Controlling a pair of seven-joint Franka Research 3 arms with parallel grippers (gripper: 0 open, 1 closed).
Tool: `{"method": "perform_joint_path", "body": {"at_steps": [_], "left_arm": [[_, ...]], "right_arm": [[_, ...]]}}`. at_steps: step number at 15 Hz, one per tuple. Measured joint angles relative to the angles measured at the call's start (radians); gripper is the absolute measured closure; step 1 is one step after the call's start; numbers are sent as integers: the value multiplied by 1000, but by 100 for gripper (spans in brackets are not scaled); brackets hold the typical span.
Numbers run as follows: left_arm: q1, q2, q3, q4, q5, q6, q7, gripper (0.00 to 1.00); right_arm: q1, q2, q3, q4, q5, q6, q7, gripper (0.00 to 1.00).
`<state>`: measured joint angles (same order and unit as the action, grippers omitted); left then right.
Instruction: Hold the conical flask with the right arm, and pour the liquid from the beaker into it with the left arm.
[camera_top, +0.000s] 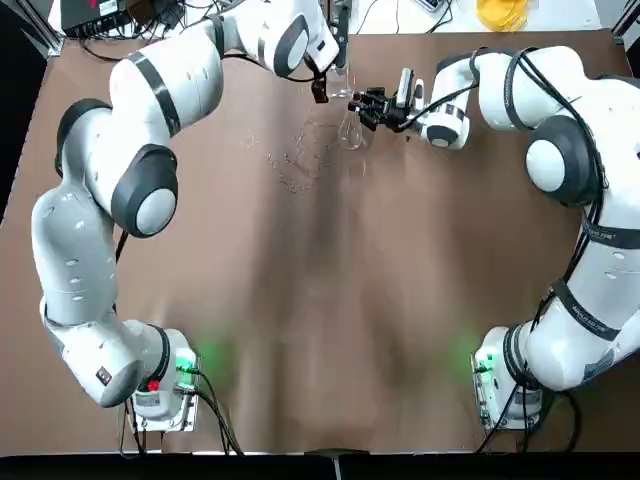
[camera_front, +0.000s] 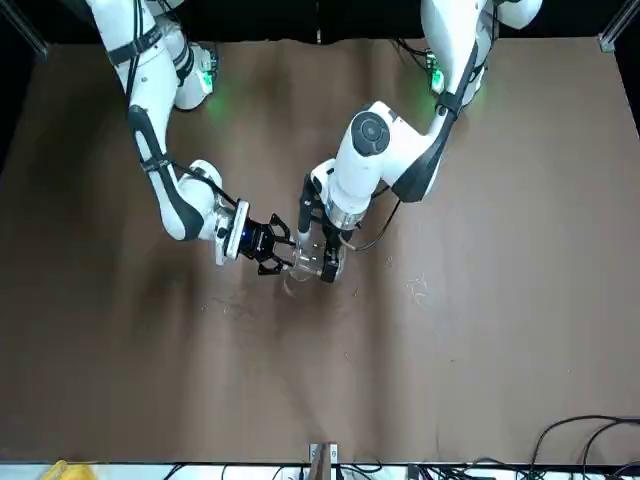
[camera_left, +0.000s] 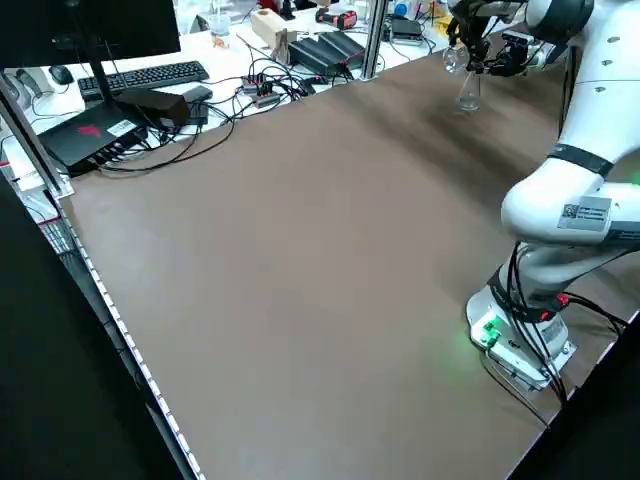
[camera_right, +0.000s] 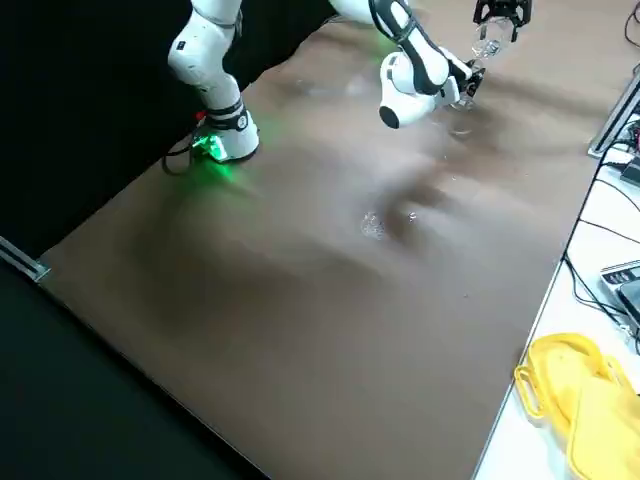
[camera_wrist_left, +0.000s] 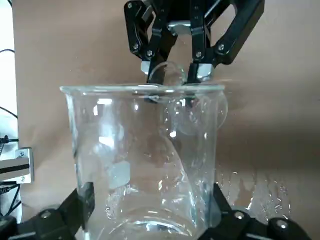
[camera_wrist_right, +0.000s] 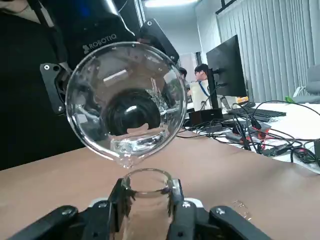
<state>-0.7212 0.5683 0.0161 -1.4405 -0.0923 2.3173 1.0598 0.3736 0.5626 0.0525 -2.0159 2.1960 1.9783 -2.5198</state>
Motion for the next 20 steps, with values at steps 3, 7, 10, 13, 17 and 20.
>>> {"method": "perform_joint_path", "body": {"at_steps": [3,7,10,13,17,20], "left_arm": [[-36,0,41,0,0,-11,-1,2],[-53,0,53,0,0,-19,-7,2],[-76,-2,84,7,0,-34,-13,2],[-96,-3,104,10,0,-41,-20,2],[-119,-3,130,11,0,-44,-20,2],[-142,-3,156,11,0,-50,-20,2]], "right_arm": [[0,0,0,0,0,0,0,61],[2,1,0,0,0,0,0,61],[9,5,0,0,0,1,-2,61],[11,7,0,0,0,2,-3,61],[12,8,0,0,0,2,-3,61],[12,8,0,0,0,1,-3,61]]}}
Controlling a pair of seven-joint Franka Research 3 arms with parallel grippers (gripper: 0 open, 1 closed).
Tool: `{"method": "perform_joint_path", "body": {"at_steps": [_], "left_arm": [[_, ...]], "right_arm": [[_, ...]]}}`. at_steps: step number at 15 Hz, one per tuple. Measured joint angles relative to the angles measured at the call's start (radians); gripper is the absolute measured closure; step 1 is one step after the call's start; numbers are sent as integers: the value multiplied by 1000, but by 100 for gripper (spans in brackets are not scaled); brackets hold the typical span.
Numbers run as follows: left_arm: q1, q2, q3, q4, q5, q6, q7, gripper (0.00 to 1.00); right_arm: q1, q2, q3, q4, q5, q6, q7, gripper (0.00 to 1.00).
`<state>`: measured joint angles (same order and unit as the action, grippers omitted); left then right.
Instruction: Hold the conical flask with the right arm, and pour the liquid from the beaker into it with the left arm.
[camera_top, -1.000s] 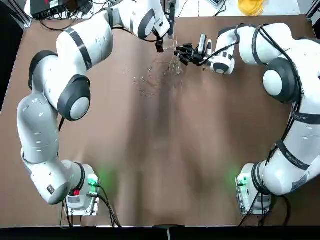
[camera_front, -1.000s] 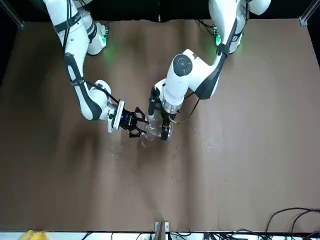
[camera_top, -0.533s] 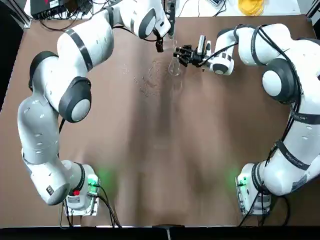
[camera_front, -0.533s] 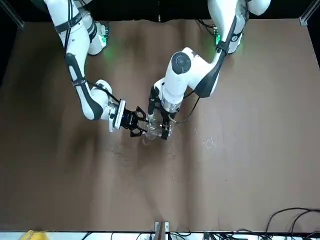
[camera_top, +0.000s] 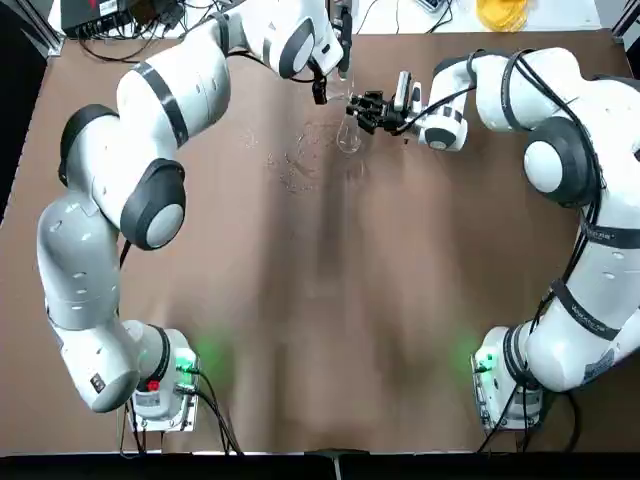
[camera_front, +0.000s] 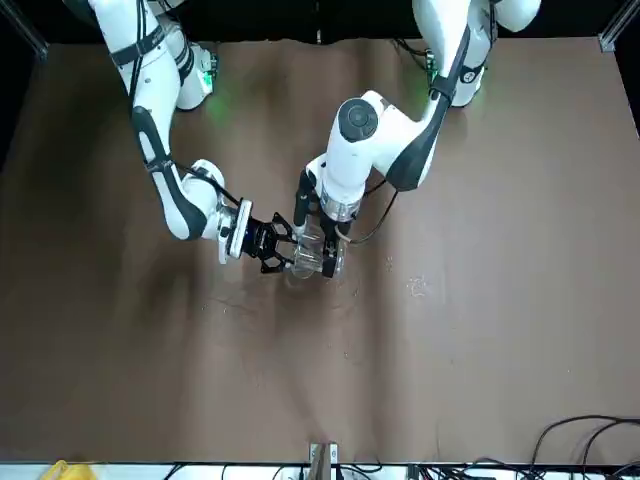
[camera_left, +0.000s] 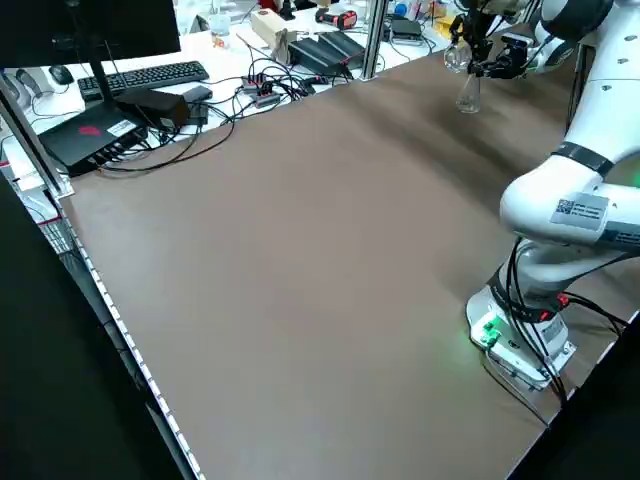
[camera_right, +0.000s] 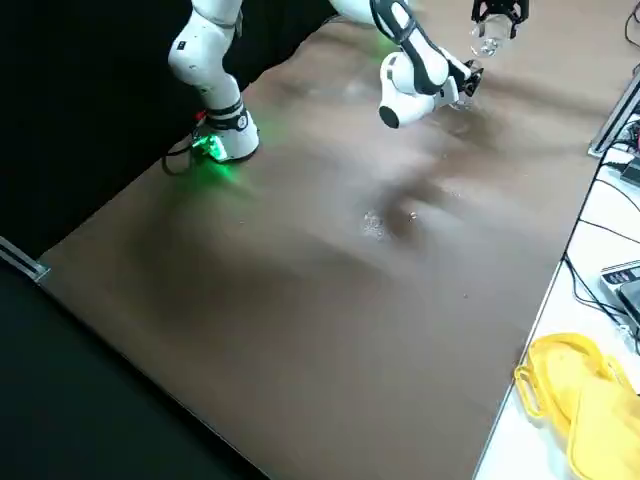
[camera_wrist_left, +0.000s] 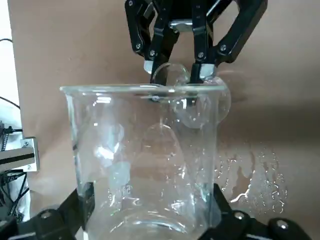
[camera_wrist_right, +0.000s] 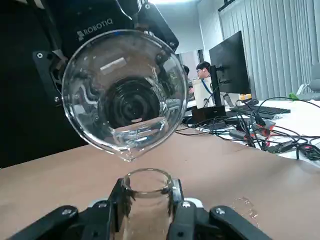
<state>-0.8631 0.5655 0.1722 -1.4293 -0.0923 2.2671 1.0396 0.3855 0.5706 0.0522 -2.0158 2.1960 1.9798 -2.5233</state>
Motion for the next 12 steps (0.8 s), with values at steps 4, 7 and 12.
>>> {"method": "perform_joint_path", "body": {"at_steps": [4,7,12], "left_arm": [[-14,0,16,0,0,-11,0,2],[-31,0,35,0,0,-14,0,2],[-48,0,50,0,0,-18,0,2]], "right_arm": [[0,0,0,0,0,0,0,61],[1,0,0,1,0,0,-1,61],[3,0,0,1,0,0,-1,61]]}}
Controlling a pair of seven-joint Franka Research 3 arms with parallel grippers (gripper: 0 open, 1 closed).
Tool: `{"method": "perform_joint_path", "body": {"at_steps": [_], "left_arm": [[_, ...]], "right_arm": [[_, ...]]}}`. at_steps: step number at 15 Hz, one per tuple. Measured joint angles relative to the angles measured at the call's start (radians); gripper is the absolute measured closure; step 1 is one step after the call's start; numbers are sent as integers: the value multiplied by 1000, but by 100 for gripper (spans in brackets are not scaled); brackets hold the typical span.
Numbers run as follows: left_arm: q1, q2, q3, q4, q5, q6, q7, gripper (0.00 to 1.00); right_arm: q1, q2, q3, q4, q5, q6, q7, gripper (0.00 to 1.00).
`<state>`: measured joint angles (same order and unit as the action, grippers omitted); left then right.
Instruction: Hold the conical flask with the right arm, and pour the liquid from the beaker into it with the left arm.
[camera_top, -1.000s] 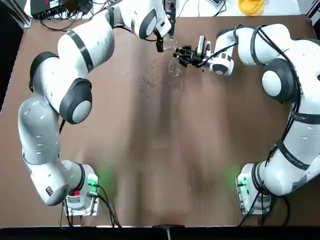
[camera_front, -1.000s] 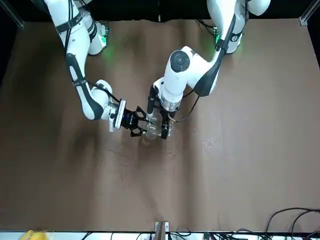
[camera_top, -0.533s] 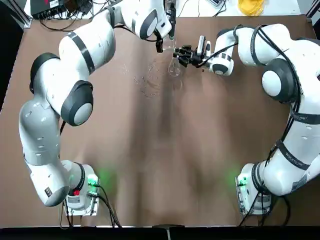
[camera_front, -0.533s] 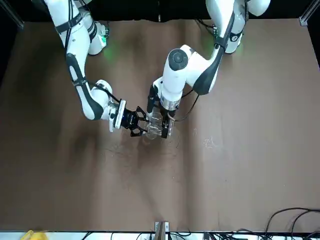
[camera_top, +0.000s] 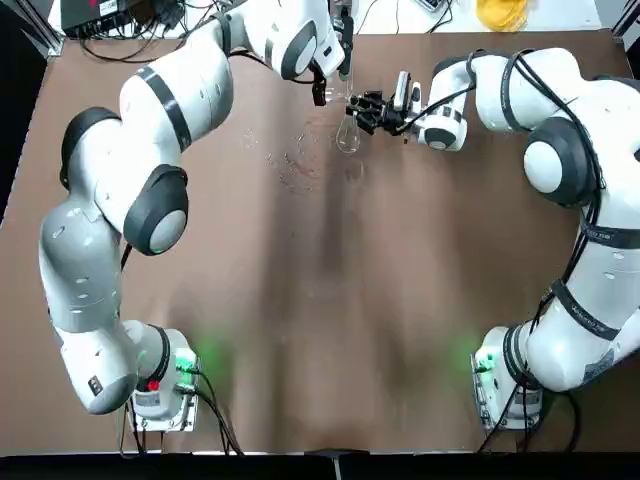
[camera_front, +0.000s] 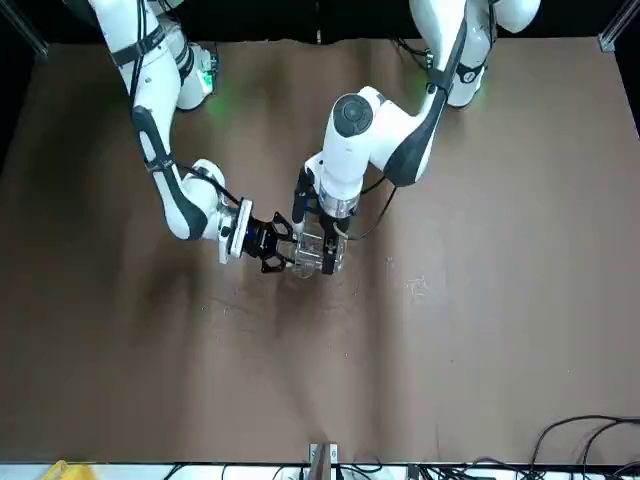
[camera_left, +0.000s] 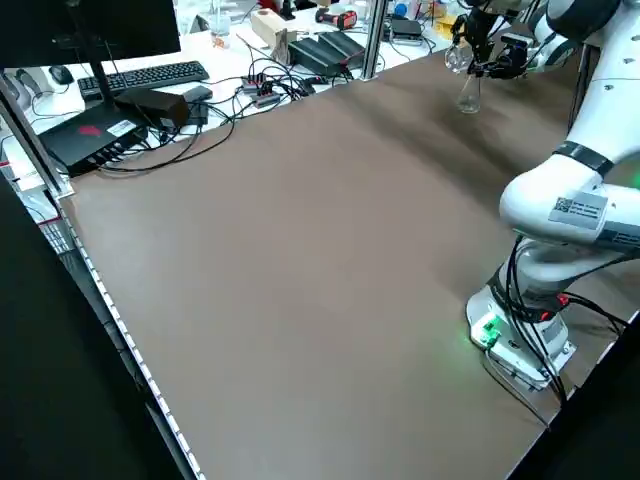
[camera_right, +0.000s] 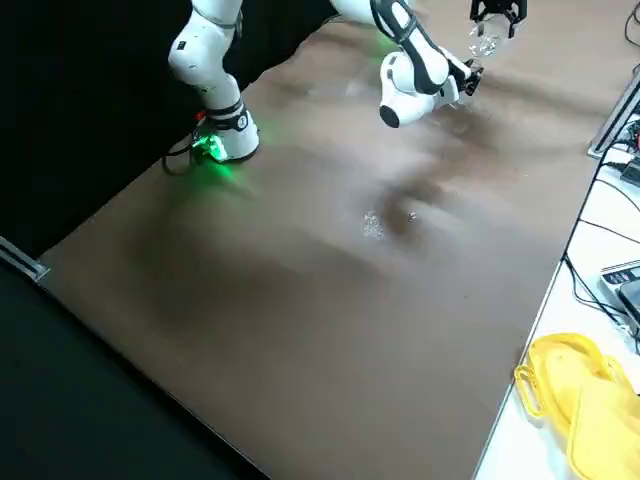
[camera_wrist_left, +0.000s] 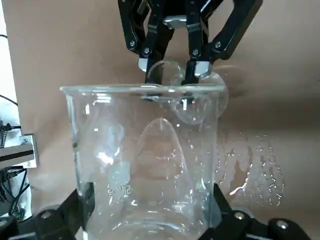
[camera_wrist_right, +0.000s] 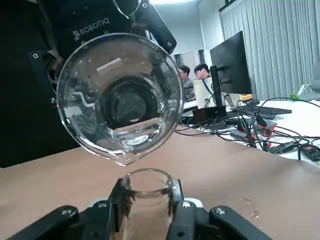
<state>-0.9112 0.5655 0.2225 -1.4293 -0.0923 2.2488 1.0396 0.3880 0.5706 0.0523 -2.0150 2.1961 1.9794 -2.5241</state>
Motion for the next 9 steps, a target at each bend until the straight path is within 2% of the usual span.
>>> {"method": "perform_joint_path", "body": {"at_steps": [9], "left_arm": [[-42,0,41,0,0,-14,0,2]], "right_arm": [[3,0,0,0,0,0,0,61]]}}
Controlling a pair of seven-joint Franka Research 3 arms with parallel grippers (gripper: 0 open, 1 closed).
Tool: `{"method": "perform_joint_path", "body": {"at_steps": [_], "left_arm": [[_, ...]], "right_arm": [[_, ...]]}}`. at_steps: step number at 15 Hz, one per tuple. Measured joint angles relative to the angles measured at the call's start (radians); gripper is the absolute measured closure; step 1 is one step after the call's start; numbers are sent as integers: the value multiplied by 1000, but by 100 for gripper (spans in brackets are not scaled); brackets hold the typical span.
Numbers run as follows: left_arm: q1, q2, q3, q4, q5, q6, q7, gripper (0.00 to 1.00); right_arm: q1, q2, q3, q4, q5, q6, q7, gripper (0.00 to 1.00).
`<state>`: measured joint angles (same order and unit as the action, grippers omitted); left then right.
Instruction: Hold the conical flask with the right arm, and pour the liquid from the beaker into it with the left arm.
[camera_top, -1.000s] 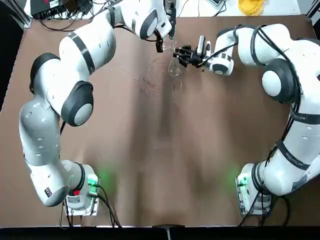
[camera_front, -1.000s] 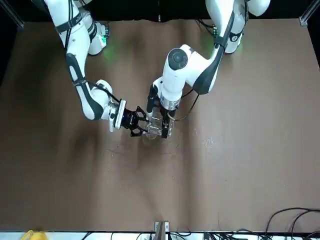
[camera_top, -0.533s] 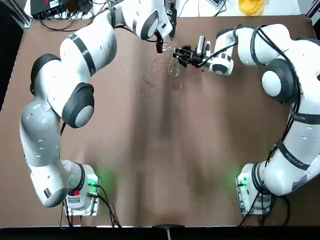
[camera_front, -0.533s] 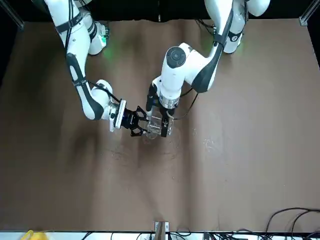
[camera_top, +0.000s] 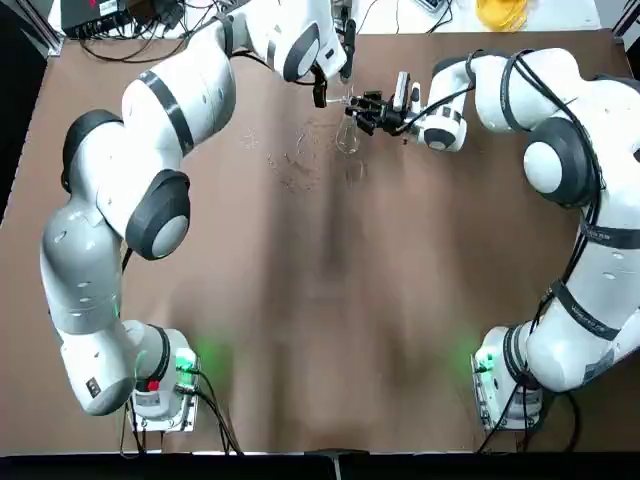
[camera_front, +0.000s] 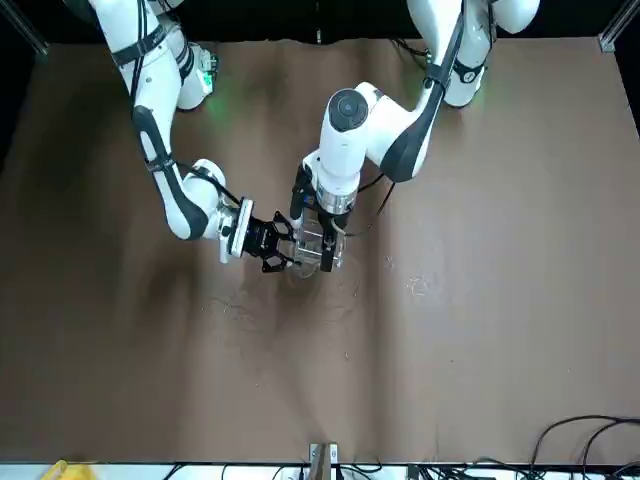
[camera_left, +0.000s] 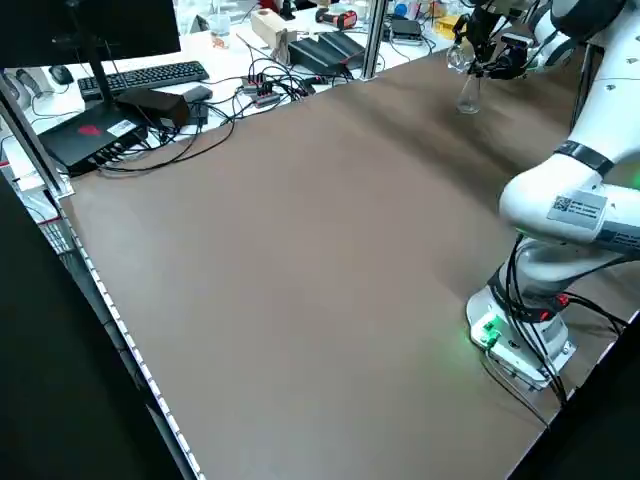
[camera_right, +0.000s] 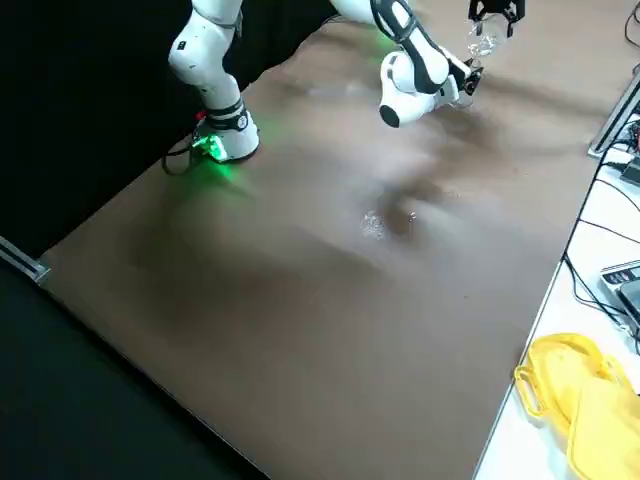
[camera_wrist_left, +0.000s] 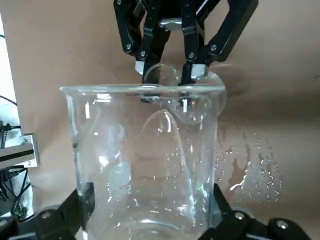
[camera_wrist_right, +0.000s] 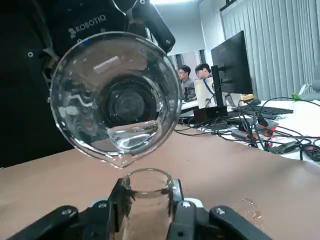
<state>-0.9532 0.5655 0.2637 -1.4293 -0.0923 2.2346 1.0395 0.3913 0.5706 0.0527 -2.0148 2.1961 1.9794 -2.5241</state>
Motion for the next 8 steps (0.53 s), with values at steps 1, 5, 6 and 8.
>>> {"method": "perform_joint_path", "body": {"at_steps": [1,5,6,8], "left_arm": [[0,0,2,0,1,0,0,2],[-8,0,8,0,9,0,0,2],[-13,0,12,0,10,-1,0,2],[-19,0,16,0,10,-1,0,2]], "right_arm": [[1,0,0,0,0,0,0,61],[5,0,0,0,0,0,0,61],[5,0,0,0,0,0,0,61],[8,0,0,0,0,0,0,61]]}}
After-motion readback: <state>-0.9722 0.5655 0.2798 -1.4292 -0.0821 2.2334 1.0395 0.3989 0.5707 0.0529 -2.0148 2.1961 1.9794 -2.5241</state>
